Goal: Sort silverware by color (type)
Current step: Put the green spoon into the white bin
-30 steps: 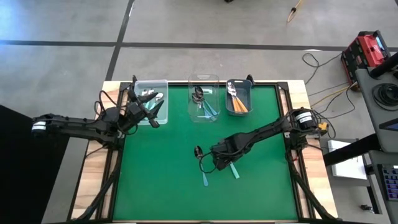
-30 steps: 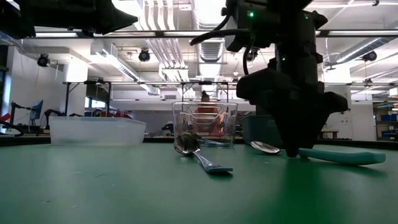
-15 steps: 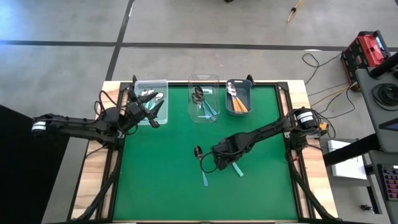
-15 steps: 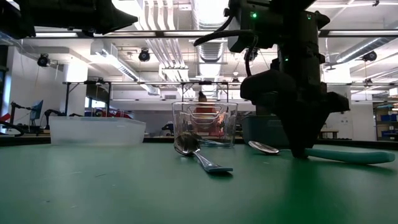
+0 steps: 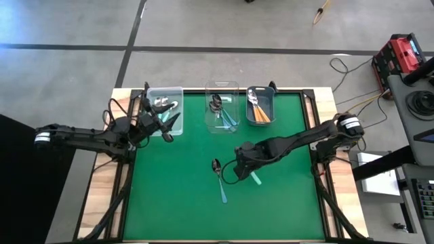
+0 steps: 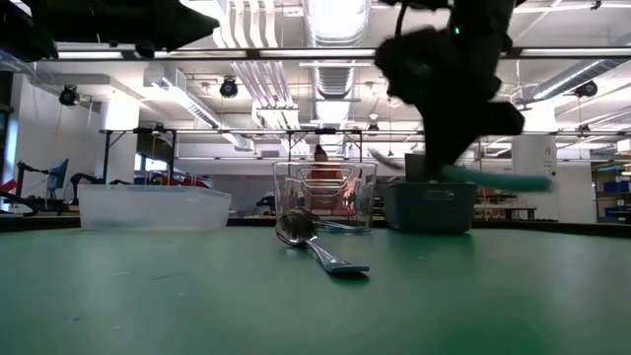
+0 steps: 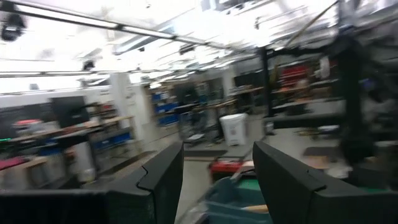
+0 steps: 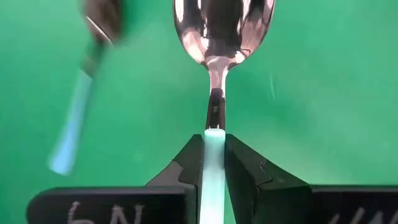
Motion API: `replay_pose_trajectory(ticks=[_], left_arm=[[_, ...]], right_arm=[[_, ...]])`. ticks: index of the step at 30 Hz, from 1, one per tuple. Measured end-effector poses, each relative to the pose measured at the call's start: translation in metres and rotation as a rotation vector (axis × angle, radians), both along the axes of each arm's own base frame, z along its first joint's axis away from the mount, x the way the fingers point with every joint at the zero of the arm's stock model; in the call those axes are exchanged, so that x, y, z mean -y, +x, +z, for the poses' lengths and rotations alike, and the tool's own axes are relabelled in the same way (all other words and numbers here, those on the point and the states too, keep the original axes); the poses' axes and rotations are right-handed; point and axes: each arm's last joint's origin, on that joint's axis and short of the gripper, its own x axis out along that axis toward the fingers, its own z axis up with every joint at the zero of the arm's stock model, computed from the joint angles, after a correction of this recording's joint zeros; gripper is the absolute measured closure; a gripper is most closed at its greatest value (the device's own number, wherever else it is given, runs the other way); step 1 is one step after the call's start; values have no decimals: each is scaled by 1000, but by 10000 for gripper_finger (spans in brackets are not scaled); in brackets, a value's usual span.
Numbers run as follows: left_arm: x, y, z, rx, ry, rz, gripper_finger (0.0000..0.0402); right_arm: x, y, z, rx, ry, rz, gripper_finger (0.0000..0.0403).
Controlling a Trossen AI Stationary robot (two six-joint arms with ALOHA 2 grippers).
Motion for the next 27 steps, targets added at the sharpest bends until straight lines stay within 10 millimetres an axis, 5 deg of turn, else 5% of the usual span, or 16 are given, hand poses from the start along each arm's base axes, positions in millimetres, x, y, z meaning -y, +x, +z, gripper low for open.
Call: replay_pose_trajectory(ticks=[8, 19, 27], left_arm=[[5, 1, 3, 43, 3, -199, 226], [5, 9, -3, 15, 1, -217, 226], [4, 25, -12, 0, -6, -226, 226]], right_arm=[[20, 20, 21, 274, -217, 73, 368], [50, 56, 35, 538, -590, 152, 369], [54, 67, 56, 692, -827, 123, 369]])
